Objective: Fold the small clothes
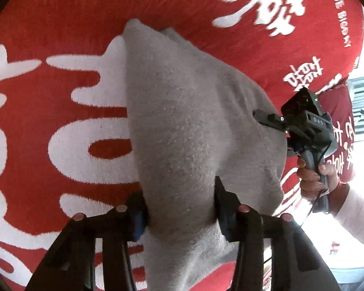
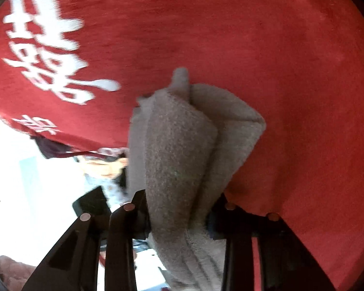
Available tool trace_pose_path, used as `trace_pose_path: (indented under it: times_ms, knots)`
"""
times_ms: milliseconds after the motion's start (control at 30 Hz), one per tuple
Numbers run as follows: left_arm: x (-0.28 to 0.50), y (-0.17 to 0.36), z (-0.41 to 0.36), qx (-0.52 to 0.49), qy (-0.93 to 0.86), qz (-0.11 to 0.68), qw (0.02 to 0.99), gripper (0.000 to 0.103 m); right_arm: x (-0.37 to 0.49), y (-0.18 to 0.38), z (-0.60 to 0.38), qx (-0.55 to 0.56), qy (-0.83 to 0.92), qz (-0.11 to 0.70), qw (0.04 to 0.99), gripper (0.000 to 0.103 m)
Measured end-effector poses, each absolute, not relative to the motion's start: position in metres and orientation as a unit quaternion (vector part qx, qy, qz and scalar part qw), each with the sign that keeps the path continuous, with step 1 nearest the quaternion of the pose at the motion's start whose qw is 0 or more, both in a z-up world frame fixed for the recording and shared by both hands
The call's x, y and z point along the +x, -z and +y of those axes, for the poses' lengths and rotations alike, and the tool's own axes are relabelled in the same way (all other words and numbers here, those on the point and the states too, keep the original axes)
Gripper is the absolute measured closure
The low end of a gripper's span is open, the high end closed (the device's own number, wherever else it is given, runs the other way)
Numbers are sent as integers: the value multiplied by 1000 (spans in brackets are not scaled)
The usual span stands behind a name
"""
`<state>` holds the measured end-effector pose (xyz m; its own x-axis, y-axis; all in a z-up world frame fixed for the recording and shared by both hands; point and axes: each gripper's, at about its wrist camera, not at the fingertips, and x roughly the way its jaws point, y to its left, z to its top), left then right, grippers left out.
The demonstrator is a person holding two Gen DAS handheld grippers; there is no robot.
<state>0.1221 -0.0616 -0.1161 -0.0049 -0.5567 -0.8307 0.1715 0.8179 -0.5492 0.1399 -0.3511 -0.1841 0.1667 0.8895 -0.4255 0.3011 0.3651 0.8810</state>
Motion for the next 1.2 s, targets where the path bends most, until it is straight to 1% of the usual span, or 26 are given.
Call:
trace_pose_path:
  times_ms: [133, 367, 500, 667, 833, 900, 1000, 1033, 1100, 1167, 1200]
  knots:
    - [114, 102, -54, -166, 285, 645, 689, 60, 132, 160, -340, 520, -274, 575, 570, 67]
    - [96, 70, -26, -190, 308, 626, 691, 60, 111, 124, -319, 536, -281, 559, 567, 67]
    - [79, 48, 3, -189, 312, 619, 696, 60, 91, 103, -293, 538, -285, 561, 561, 67]
    - [50, 36, 45, -171, 299, 623, 702, 60, 72, 101, -254, 531, -291, 575, 550, 67]
    - [30, 55, 87, -163, 267, 636, 705, 60, 66, 120, -204, 518, -293, 594, 541, 67]
    - [27, 70, 97, -153, 247, 643, 709, 60, 67, 130, -193, 499, -289, 604, 550, 67]
    - [24, 89, 108, -125, 216, 656, 712, 59, 74, 143, -179, 434, -260, 639, 579, 67]
    - [23, 93, 110, -110, 202, 660, 715, 57, 77, 144, -179, 407, -246, 647, 596, 67]
    - [20, 94, 117, -111, 189, 656, 723, 56, 81, 140, -183, 375, -227, 653, 618, 65]
    - [16, 91, 122, -113, 179, 655, 725, 48, 83, 131, -185, 319, -198, 664, 647, 61]
    - [14, 87, 123, -104, 171, 654, 730, 48, 83, 123, -186, 274, -173, 671, 667, 59]
